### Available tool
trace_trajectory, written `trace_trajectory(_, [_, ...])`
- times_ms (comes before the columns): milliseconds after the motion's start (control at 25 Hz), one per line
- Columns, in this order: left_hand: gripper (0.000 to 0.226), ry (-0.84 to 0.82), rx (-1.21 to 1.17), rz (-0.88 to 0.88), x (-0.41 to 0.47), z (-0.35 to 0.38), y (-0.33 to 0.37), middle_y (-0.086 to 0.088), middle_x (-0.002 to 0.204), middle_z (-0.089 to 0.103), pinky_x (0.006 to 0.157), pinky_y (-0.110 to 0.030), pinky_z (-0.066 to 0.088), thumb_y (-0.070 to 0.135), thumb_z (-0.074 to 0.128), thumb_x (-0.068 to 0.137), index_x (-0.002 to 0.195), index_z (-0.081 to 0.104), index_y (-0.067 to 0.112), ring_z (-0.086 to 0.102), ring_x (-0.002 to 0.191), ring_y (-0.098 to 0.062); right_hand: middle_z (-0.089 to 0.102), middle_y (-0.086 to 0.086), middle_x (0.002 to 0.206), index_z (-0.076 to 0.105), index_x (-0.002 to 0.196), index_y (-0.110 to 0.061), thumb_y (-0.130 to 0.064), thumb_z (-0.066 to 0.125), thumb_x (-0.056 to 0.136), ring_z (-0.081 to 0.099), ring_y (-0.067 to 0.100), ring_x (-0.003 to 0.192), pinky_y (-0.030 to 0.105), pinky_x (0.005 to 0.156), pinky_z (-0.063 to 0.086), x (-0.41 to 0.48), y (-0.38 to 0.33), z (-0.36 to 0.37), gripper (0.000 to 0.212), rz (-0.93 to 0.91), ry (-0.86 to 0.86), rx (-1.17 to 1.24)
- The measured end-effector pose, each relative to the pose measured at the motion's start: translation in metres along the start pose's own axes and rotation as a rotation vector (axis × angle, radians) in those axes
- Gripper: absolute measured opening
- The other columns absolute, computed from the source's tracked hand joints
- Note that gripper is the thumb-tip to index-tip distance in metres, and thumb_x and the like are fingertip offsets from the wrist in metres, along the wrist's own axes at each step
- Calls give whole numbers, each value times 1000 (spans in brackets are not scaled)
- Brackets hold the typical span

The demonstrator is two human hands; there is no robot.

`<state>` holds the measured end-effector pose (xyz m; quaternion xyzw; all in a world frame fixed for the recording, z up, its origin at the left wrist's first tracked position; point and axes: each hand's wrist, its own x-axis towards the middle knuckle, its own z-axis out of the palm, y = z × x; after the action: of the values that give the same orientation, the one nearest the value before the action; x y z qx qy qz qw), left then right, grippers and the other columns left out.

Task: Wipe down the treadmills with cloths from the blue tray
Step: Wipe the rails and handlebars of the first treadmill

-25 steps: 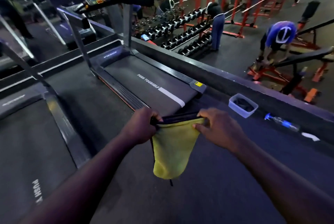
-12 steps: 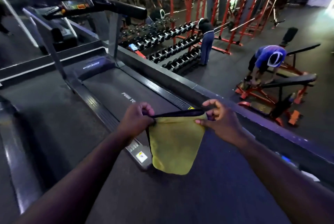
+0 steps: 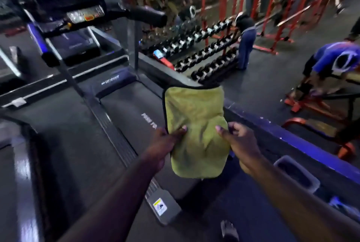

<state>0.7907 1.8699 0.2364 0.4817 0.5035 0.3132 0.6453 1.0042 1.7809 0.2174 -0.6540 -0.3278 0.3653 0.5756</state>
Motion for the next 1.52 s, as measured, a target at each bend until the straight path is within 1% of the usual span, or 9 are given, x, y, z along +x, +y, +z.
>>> trace_trajectory(120, [33, 165, -46, -139, 71, 17, -2, -18, 102, 76, 64, -32, 58, 15, 82, 87, 113, 74, -3, 70, 78, -26, 79, -2, 87, 71, 111, -15, -24, 82, 92, 69, 5, 77, 25, 71, 55, 73, 35, -7, 24, 108, 16, 71])
trace_trajectory(320, [87, 355, 96, -102, 151, 44, 19, -9, 115, 65, 75, -27, 54, 5, 98, 65, 134, 47, 9, 64, 95, -18, 74, 12, 109, 59, 131, -24, -3, 91, 77, 70, 10, 86, 31, 78, 60, 196, 39, -18, 65, 111, -331, -40])
trace_trajectory(440, [97, 298, 619, 49, 169, 38, 40, -1, 123, 59, 74, -16, 45, 7, 100, 57, 139, 51, 20, 56, 104, -12, 76, -2, 119, 63, 137, -25, -10, 99, 65, 74, 7, 102, 33, 93, 62, 254, 20, -7, 82, -42, -532, -292])
trace_trajectory(640, [29, 484, 1018, 305, 206, -20, 115, -10, 103, 60, 72, -29, 34, 29, 89, 73, 95, 72, 23, 59, 92, -27, 74, -14, 85, 79, 106, -28, -39, 97, 66, 67, -7, 73, 11, 66, 49, 335, -54, 48, 45, -324, -487, -599])
trace_trajectory(760, [38, 470, 754, 320, 234, -67, 146, -15, 97, 64, 70, -38, 49, 47, 86, 70, 80, 66, 17, 64, 87, -31, 74, 11, 91, 79, 94, -17, -54, 90, 63, 71, 18, 83, 36, 77, 57, 371, -83, 80, 50, -296, -517, -353])
trace_trajectory(960, [41, 243, -203, 104, 329, -121, 130, -5, 110, 70, 86, -44, 53, 36, 76, 93, 124, 66, 11, 66, 99, -24, 68, 29, 130, 63, 135, 2, -34, 67, 99, 67, 45, 121, 67, 102, 53, 440, -69, 196, 51, 313, -741, 292])
trace_trajectory(1080, [40, 310, -260, 23, 386, -153, 150, -9, 123, 67, 85, -46, 59, 42, 66, 100, 127, 56, 14, 67, 107, -21, 72, 24, 124, 60, 131, -2, -48, 69, 94, 70, 43, 117, 63, 95, 58, 478, -82, 279, 59, 294, -548, 183])
trace_trajectory(1280, [31, 278, -23, 265, 441, -200, 304, -5, 125, 59, 86, -21, 52, 32, 48, 112, 130, 39, 9, 60, 109, -7, 66, -8, 87, 52, 107, -23, -53, 66, 97, 63, -9, 78, 19, 74, 50, 512, -229, 402, 35, -239, -475, -267])
trace_trajectory(1520, [64, 469, -168, 409, 487, -221, 457, -6, 132, 68, 97, -35, 58, 27, 84, 88, 137, 45, 11, 69, 119, -20, 65, -12, 143, 55, 148, -30, -74, 45, 98, 62, 10, 133, 39, 110, 50, 550, -359, 442, 68, -201, -874, 7])
